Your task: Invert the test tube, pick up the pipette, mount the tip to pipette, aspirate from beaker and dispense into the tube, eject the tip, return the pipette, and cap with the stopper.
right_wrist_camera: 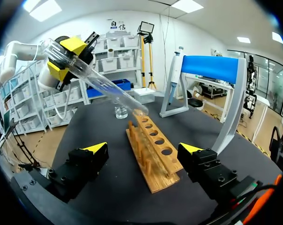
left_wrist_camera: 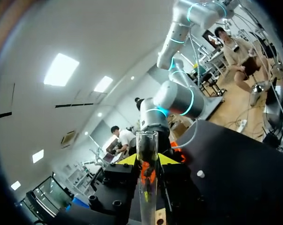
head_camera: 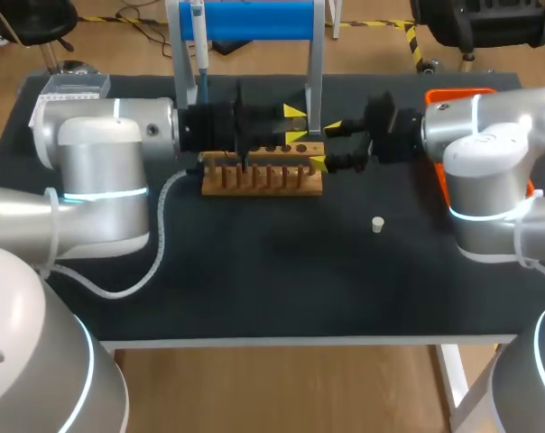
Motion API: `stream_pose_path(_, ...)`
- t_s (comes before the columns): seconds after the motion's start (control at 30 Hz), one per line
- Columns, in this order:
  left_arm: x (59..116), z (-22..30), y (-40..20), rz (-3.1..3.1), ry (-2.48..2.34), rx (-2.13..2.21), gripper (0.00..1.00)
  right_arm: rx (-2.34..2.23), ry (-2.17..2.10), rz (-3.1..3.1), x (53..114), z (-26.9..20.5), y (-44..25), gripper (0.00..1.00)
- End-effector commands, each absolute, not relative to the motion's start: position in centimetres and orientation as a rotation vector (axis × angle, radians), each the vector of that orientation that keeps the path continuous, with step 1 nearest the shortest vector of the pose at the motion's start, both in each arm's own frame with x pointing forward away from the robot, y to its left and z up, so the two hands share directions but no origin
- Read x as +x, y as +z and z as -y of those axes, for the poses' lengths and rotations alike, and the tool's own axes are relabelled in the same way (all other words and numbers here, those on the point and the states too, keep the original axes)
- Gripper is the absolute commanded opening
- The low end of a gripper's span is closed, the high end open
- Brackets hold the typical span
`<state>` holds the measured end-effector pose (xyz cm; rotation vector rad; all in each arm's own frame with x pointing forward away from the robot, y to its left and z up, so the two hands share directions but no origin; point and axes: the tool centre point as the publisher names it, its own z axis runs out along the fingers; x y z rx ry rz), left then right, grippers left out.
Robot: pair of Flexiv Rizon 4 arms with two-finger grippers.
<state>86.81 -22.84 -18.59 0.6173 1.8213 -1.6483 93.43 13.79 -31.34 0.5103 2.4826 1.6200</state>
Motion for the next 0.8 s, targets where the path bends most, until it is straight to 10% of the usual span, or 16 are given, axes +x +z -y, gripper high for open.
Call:
stream_pose_path(0.03,86.9,22.8,-18.4,-1.827,-1.647,0.623,0.0,0.509,1.619,-2.486,93.5,-13.7,-31.3,1.0)
stream_pose_path(0.8,93.0,17.8,-15.4,-2.043,-2.024,0.13,0.0,0.509,1.619,-2.486,93.5,-13.7,-31.3,1.0)
